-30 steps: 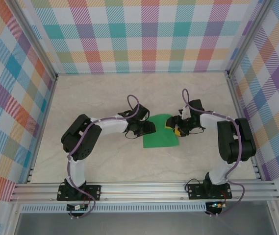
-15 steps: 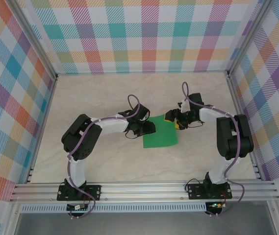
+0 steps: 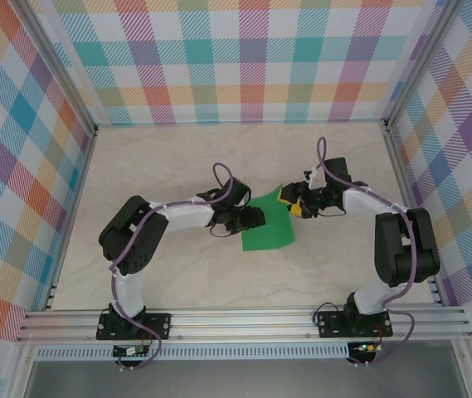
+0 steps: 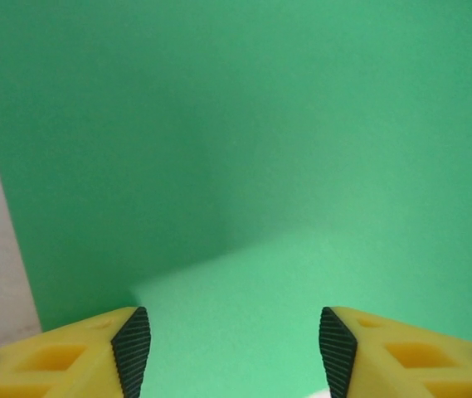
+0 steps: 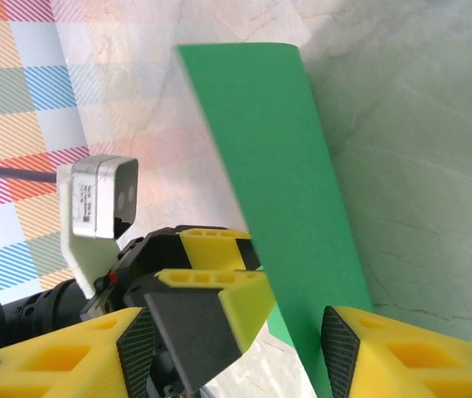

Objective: Fold a paper plane with a square sheet of paper (pick it up from the middle)
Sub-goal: First fold in half a square sheet of paper at the center of the table.

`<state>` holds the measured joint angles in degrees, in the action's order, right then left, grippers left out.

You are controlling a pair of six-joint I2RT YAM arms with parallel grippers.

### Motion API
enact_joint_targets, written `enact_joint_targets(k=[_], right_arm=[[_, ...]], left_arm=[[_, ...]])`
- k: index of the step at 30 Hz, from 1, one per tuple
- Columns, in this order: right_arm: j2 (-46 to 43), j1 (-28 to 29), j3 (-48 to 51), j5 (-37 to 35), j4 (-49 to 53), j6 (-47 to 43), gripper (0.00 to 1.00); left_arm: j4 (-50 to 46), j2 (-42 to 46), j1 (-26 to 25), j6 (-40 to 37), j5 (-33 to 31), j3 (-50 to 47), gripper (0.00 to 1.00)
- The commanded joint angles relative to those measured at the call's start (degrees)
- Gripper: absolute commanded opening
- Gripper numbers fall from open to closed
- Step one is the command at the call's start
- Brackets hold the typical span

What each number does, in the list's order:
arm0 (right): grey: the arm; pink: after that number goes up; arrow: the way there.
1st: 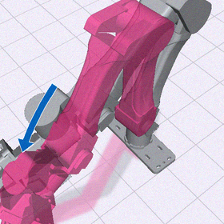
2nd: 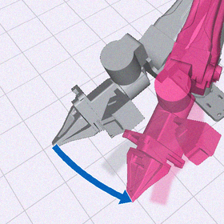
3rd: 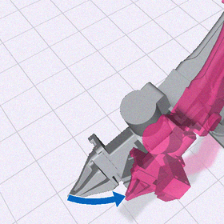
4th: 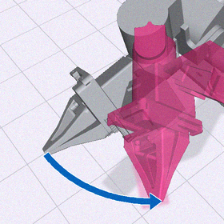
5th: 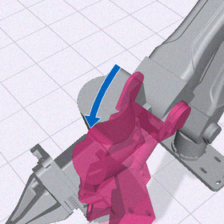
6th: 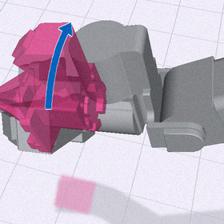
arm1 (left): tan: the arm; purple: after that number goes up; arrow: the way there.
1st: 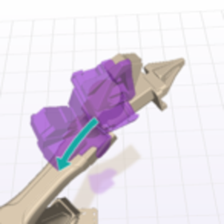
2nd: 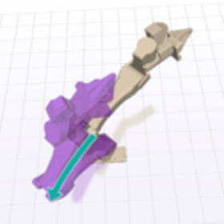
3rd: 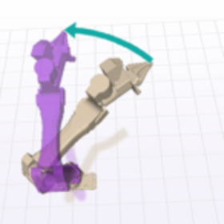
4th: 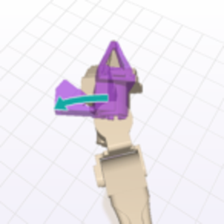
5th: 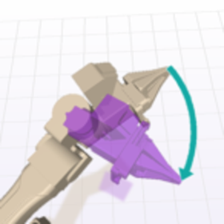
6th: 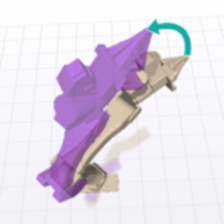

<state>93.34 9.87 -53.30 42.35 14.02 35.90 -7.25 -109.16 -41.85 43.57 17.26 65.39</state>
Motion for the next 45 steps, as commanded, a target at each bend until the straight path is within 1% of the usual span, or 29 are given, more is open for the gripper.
enact_joint_targets(k=[1, 7, 11, 15, 17, 19, 25, 28, 32, 36, 45], right_arm=[[0.19, 0.62, 1.27, 2.23, -3.59, 4.08, 0.58], [1.14, 1.73, 1.6, 3.18, -7.0, 7.52, 0.59], [1.38, 2.34, 1.96, 3.25, -8.56, 9.33, 0.6], [1.99, 2.7, 2.31, 2.92, -9.96, 10.86, 0.61], [2.2, 2.79, 2.54, 3.05, -11.09, 11.91, 0.62], [2.37, 2.94, 2.67, 3.04, -12.04, 12.93, 0.62], [2.78, 3.14, 2.58, 2.72, -13.0, 14.48, 0.62], [2.88, 3.23, 2.48, 2.57, -13.27, 15.02, 0.62], [3.08, 3.29, 2.56, 2.47, -13.21, 15.23, 0.62], [3.16, 3.47, 2.74, 2.43, -13.28, 15.22, 0.61], [3.16, 3.58, 2.62, 2.14, -12.44, 14.8, 0.61]], left_arm=[[6.25, 3.66, -1.0, 3.32, 3.6, -2.45, 0.63], [11.78, 3.22, -1.07, 6.59, 5.25, -4.12, 0.7], [17.25, 2.41, -1.11, 9.66, 5.21, -5.05, 0.72], [22.07, 1.4, -1.7, 12.46, 6.97, -5.44, 0.74], [22.47, 1.24, -2.22, 12.59, 6.99, -5.57, 0.75], [23.93, 1.15, -2.74, 12.7, 7.34, -6.03, 0.78], [24.91, 0.98, -3.59, 12.64, 7.7, -6.01, 0.77], [24.68, 0.81, -3.75, 12.41, 7.51, -5.89, 0.73], [22.9, 0.28, -4.22, 11.43, 7.18, -4.57, 0.65], [21.49, -0.01, -4.65, 10.42, 6.25, -3.39, 0.54], [19.91, -0.29, -4.65, 9.56, 5.16, -2.61, 0.36]])
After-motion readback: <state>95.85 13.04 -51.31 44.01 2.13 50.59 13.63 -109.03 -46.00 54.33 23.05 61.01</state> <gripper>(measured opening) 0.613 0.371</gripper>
